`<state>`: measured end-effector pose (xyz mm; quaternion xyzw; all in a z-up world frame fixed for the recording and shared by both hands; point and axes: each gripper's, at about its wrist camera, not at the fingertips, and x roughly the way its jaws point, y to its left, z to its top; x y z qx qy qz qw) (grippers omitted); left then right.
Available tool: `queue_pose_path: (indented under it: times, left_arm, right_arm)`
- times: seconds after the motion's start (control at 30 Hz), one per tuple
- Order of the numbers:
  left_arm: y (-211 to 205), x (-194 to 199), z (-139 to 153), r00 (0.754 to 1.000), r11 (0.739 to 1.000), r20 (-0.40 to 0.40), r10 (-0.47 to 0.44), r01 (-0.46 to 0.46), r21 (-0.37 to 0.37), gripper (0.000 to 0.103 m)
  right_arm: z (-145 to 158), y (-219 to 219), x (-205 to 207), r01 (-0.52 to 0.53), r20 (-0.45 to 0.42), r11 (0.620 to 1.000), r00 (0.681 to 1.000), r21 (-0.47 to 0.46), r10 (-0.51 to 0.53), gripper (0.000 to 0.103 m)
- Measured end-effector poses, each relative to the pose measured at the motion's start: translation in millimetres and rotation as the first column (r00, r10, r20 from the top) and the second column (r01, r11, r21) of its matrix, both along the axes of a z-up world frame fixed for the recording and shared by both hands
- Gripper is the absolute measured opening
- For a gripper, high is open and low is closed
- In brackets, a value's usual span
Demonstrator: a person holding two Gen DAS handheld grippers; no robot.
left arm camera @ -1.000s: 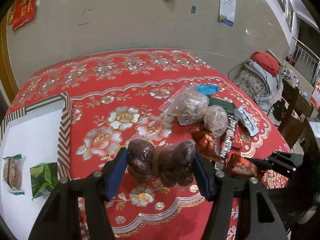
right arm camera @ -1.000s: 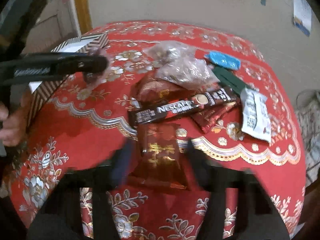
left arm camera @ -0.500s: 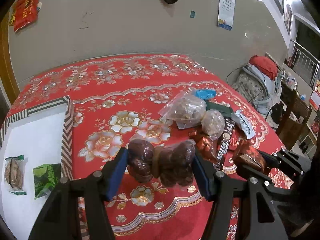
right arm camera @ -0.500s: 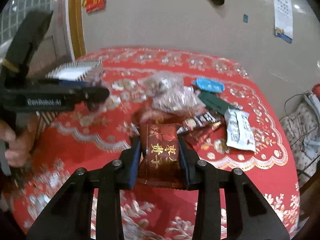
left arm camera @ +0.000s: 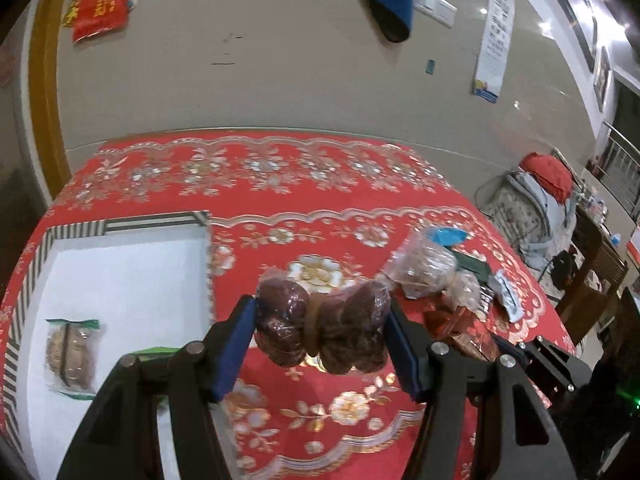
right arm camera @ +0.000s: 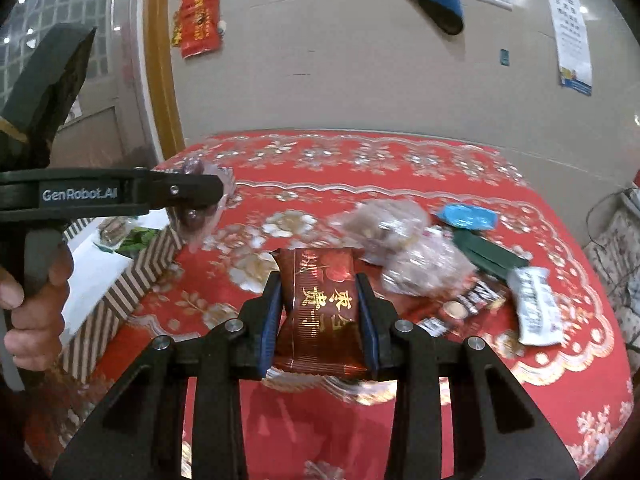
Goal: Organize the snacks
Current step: 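Carry the dates and red candy into the white tray and release both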
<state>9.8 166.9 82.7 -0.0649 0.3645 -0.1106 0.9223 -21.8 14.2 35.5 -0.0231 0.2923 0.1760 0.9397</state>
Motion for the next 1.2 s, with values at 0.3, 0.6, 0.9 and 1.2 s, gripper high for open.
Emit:
queue_pose_path:
  times: [0.3,0.6,0.9,1.2]
  left_arm:
    - [94.1,6.8,-1.3,0.994,0.993,0.011,0.109,-0.109,0.034,0.065]
    - [160.8,15.4,-12.9,0.968,0.969,-0.044,0.248,-0.248,0.016,0.065]
    - [160.4,18.1,-20.0,0.956,0.954,-0.048,0.290,-0.286,0.089,0.065]
    - [160.7,19.1,-23.3,0.950,0.946,-0.053,0.309,-0.302,0.118,0.065]
  right_arm:
    - [2.4,58.1,13.1,-0.110,0.019,0.992,0.994,0.064,0.109,0.034]
    - [6.6,145.0,20.3,-0.294,0.058,0.954,0.955,0.052,0.291,0.034]
    - [2.2,175.2,16.1,-0.404,0.031,0.914,0.915,0.044,0.403,0.034]
    - [-3.0,183.2,9.3,-0.455,-0.008,0.890,0.890,0.013,0.455,0.034]
